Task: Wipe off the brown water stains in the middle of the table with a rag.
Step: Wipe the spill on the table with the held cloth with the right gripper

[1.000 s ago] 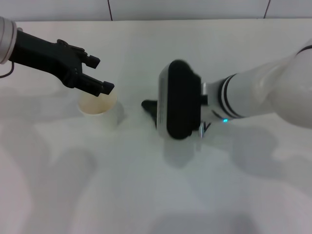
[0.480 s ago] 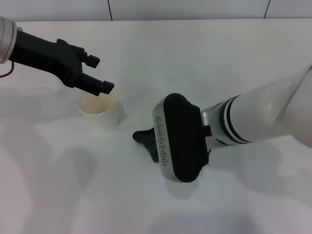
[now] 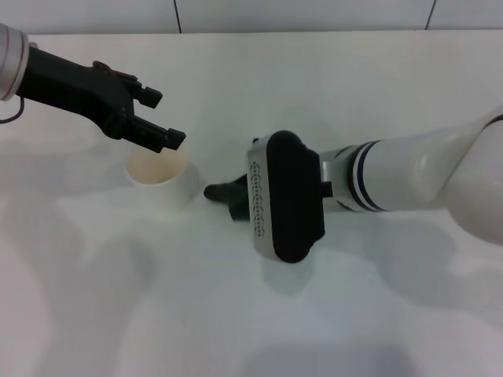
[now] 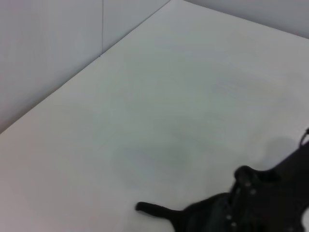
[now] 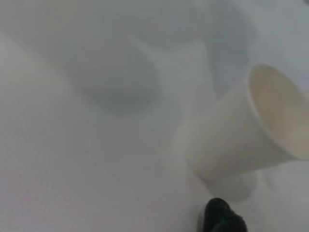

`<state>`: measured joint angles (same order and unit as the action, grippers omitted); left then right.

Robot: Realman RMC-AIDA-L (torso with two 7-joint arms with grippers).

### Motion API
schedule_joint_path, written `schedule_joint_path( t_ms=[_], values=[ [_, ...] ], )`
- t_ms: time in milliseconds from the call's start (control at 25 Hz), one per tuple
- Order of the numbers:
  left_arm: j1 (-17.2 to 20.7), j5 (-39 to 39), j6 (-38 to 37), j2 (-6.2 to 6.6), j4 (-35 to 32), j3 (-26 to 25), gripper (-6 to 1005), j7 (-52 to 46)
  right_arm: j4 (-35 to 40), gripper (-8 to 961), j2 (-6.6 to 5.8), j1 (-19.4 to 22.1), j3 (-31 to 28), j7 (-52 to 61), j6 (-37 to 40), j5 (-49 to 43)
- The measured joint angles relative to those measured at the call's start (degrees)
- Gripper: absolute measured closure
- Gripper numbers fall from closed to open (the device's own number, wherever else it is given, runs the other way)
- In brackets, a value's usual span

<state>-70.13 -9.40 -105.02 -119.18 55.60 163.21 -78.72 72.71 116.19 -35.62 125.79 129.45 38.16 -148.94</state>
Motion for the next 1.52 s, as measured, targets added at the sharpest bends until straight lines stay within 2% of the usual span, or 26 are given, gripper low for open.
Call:
schedule_joint_path(
  t_ms=[200,360,600,840,1040,1320,1520],
  values=[
    [0.1,0.0,0.1,0.00,-0.8,0.0,104,-0.1,-5.8,876,-0.01,-0.4,-1.1,0.2,-9.3,0.0],
    [0.2,0.0,0.5,0.00,-0.9,0.0,104,-0.2,-8.7,876,-0.01,-0.9,-2.4,0.7,-11.7,-0.1],
    [0.5,0.0,0.5,0.00,-0.9,0.0,104,-0.2,-6.0,876,-0.02,-0.7,1.0,0.2,-9.2,-0.1],
    [0.8,0.0,0.5,0.00,-0.7,0.0,104,-0.2,4.5,876,-0.08,4.8,5.1,-0.1,-4.6,-6.9],
    [0.8,-0.1,0.5,0.00,-0.4,0.0,104,-0.2,9.6,876,-0.18,8.1,5.7,-0.1,-0.7,-9.9],
    [0.8,-0.1,0.6,0.00,-0.4,0.0,105,-0.2,8.6,876,-0.16,8.5,4.1,-0.1,4.2,-10.2],
    [0.5,-0.1,1.0,0.03,-0.7,0.0,104,-0.2,5.3,876,-0.03,7.3,3.9,0.2,-1.0,-10.2]
  ],
)
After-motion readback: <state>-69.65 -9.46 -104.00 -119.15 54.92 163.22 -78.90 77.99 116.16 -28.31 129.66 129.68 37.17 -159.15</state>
